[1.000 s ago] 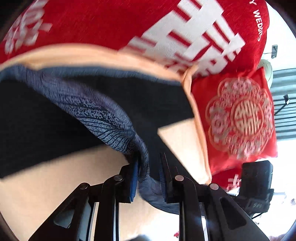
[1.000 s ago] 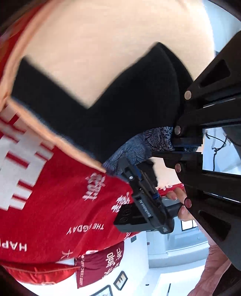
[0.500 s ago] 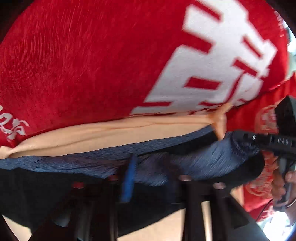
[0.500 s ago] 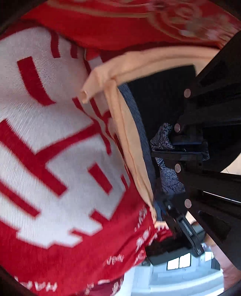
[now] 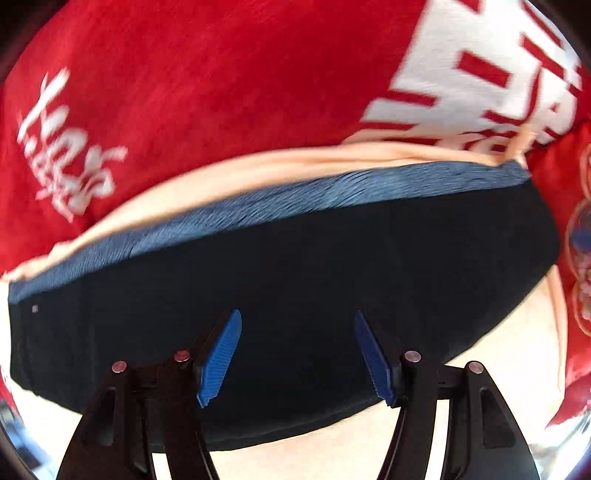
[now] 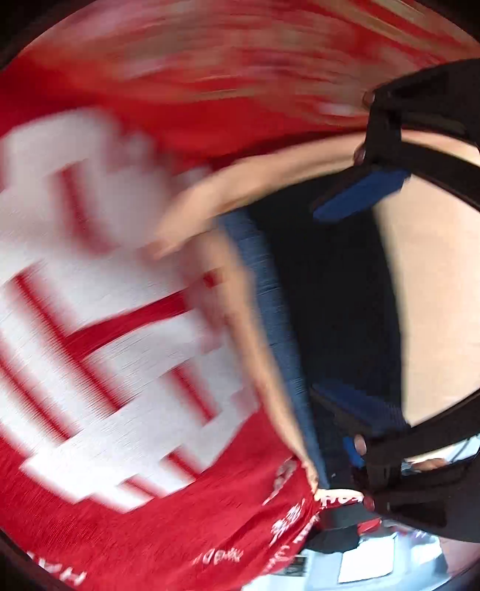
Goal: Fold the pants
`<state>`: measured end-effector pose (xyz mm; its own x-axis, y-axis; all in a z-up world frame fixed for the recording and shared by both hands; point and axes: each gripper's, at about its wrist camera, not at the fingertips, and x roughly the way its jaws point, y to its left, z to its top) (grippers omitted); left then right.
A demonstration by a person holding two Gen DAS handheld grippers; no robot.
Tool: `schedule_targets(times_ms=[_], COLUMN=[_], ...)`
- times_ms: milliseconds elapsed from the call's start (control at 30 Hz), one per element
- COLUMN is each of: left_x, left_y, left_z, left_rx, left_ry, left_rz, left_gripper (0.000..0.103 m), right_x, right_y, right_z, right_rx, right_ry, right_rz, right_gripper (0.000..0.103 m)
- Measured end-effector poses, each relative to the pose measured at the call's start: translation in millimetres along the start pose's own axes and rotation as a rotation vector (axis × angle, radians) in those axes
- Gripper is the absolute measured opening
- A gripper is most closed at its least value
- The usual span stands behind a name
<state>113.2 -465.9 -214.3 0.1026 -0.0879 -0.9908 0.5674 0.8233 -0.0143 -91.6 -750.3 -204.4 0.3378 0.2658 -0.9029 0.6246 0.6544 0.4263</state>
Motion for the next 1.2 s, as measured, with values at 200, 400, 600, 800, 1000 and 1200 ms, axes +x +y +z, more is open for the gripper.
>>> schedule_targets(times_ms=[200,400,600,800,1000,1200], left_x=[23.7,26.4,25.4,14.4,47.2,54.6], left_y=[23.2,31.7,43.3,46.5,36.3,50.1], left_z=[-7.2,-16.1,-31.0,-3.6,11.4,-2.5], left_rx=[-0.047,-0.044,-0.034,-0.031,-0.071,-0.119], left_ry=[0.037,0.050,0.074,0.004,0.018,-0.011], left_rz=[0.032,0.031,0.036,0.027,0.054,0.059], left_gripper=[0.065,0.068,0.082,0.082,0.083,0.103], right_x=[32.7,20.9,8.7,-10.6,61.4,18.1], right_y=[-46.3,-45.5,-47.4,9.4,2.7,-21.9], right_z=[-16.6,-16.4,-35.8,-5.6,66.3,80.8], right_rx=[0.209,0.173,0.132,-0.142,-0.136,0.011], right_ry=[-0.023,-0.029,0.041,-0.050,0.009,-0.121], right_rz=[0.006,-0.029,-0.130,-0.102,-0.127,-0.252], right_gripper=[0.054,0.009,0.034,0.034,0.032,0.026])
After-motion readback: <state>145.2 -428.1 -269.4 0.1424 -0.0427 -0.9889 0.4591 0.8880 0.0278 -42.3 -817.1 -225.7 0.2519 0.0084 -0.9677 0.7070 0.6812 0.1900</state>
